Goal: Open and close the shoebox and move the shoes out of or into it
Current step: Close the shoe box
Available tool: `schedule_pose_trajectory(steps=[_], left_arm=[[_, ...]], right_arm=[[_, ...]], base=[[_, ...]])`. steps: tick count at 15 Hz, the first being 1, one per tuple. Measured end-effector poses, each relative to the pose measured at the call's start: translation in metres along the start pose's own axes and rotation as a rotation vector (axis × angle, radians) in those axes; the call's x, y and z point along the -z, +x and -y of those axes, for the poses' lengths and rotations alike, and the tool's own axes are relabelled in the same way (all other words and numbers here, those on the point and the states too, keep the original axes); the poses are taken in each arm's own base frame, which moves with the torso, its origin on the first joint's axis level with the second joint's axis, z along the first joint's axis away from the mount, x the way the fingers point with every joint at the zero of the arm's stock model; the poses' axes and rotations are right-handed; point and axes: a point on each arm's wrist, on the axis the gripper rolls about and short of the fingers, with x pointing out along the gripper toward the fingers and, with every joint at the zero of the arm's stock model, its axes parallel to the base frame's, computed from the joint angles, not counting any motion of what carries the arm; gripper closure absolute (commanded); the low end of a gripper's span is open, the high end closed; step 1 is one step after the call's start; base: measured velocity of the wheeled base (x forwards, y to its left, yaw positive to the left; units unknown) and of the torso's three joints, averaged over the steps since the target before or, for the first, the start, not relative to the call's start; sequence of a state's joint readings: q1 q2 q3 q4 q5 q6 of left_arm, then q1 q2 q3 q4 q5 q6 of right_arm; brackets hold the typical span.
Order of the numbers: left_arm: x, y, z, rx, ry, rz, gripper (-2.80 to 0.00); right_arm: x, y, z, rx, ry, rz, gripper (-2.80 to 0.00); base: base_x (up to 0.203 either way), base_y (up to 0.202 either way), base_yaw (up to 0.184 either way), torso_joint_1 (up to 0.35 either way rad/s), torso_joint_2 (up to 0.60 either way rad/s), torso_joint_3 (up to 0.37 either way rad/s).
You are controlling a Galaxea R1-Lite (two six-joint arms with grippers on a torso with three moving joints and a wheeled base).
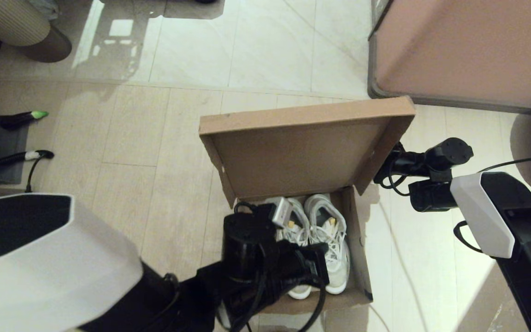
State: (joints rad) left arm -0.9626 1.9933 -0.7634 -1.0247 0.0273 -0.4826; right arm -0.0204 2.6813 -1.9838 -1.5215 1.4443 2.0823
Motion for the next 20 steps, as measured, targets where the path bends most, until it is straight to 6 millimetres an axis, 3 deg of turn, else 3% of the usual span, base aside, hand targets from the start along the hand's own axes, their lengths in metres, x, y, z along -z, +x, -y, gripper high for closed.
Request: schedule_pose_trajectory(steps=[3,5,7,10,16,18,20], left_arm=[[0.012,-0.052,0.040,0.138,0.028,-0.056,0.00],[-0.001,-0.080,0.059,0.232,0.041,0.003,0.00],[-0.027,-0.101,0.066,0.277,0.050,0.098,0.00],[-0.078,-0.111,0.042,0.187,0.042,0.295,0.00],[-0.185,-0.125,-0.041,-0.101,0.037,0.695,0.00],[-0.204,-0.120,-0.059,-0.140,0.043,0.756,0.00],[-0.197,-0.101,-0.080,-0.183,0.027,0.717,0.00]], right_arm=[[0.003,0.010,-0.002,0.018,0.000,-0.063,0.00],[0.004,0.012,-0.002,0.031,0.020,-0.089,0.00],[0.006,0.015,-0.005,0.032,0.068,-0.094,0.00],[0.010,0.018,-0.010,0.035,0.158,-0.100,0.00],[0.049,0.029,-0.018,0.049,0.362,-0.124,0.00],[0.066,0.028,-0.021,0.054,0.396,-0.127,0.00],[0.077,0.025,-0.028,0.057,0.404,-0.124,0.00]], base=[[0.000,0.000,0.000,0.000,0.00,0.000],[0.000,0.000,0.000,0.000,0.00,0.000],[0.000,0.000,0.000,0.000,0.00,0.000],[0.000,0.000,0.000,0.000,0.00,0.000],[0.000,0.000,0.000,0.000,0.00,0.000],[0.000,0.000,0.000,0.000,0.00,0.000],[0.000,0.000,0.000,0.000,0.00,0.000]])
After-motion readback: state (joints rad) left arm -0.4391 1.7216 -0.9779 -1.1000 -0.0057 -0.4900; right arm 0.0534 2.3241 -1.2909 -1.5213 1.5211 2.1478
